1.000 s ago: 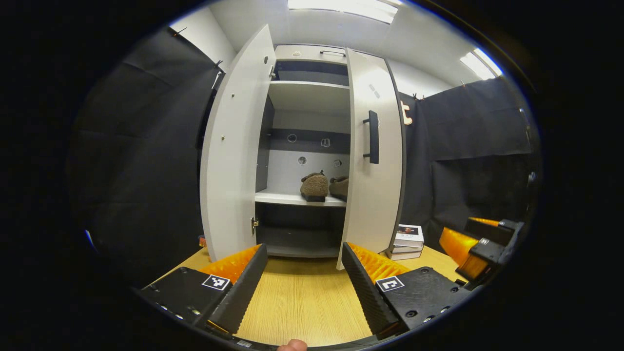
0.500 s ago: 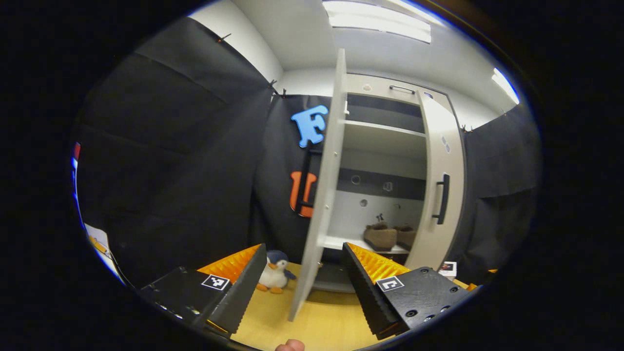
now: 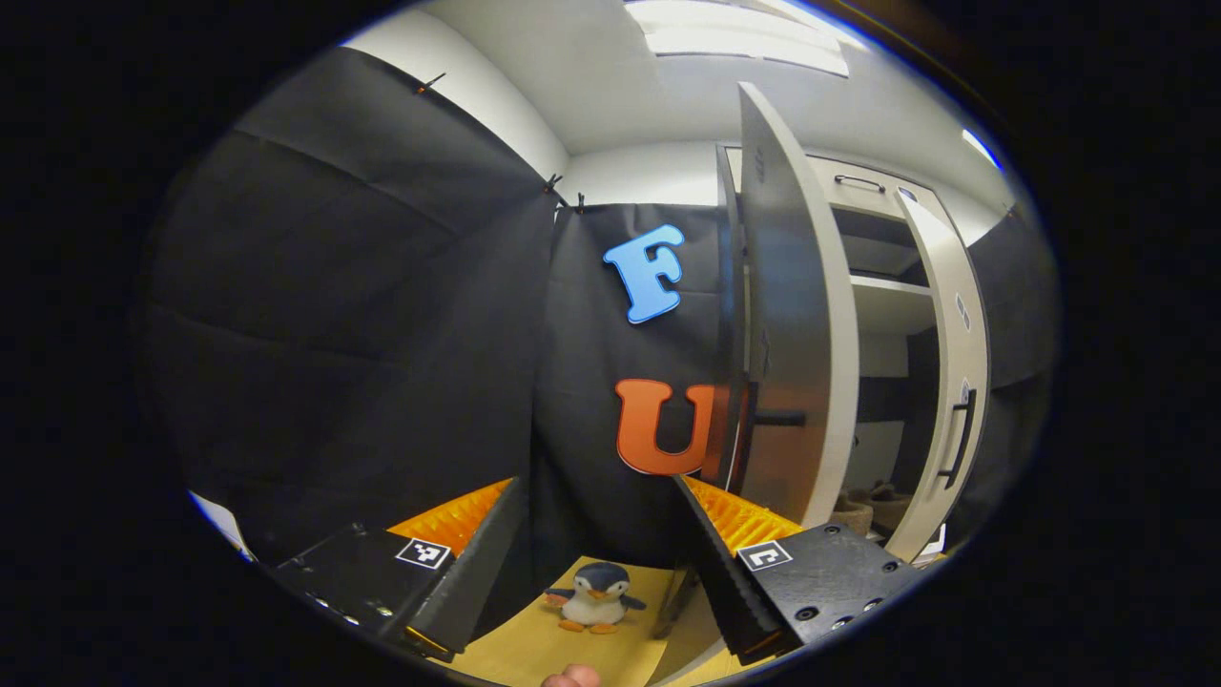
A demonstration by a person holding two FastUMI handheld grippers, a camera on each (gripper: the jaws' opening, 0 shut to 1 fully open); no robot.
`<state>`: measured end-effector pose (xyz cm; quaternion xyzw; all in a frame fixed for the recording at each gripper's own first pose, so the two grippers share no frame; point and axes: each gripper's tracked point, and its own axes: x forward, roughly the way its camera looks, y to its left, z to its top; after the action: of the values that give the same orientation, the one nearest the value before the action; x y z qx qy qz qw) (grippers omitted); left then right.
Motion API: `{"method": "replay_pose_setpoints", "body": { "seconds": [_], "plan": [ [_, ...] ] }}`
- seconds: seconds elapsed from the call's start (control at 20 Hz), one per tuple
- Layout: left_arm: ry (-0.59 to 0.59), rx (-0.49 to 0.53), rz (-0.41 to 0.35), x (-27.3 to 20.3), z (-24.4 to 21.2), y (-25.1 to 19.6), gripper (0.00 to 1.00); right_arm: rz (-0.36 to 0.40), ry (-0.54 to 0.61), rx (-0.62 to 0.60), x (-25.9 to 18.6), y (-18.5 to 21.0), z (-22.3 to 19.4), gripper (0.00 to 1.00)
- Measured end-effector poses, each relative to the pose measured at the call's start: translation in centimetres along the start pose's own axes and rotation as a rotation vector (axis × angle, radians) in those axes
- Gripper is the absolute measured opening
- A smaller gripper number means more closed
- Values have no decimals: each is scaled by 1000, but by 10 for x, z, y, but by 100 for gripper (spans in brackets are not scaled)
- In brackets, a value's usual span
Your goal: Grab one shoe with the right hand and put it into the shoe cabinet, grab the other shoe with the left hand and put it into the shoe cabinet; then close the right door with the right hand and the left door with the left hand.
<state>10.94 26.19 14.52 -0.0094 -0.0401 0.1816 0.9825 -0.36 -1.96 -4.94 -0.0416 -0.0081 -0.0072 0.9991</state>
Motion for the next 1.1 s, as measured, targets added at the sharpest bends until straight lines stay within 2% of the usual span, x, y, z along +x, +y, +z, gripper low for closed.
{"method": "replay_pose_setpoints", "body": {
  "seconds": [0.2, 0.5, 0.85, 1.1],
  "plan": [
    [10, -13, -20, 21, 4, -5, 93, -9, 3, -2, 5, -2, 2, 99],
    [-13, 18, -42, 16, 6, -13, 92, -5, -10, -6, 12, -1, 5, 99],
    [5, 2, -143, -1, 4, -54, 90, 10, -9, -16, 8, 4, 0, 99],
    [25, -15, -231, -12, 0, -99, 90, -14, -14, -23, 1, -8, 1, 98]
  ]
}}
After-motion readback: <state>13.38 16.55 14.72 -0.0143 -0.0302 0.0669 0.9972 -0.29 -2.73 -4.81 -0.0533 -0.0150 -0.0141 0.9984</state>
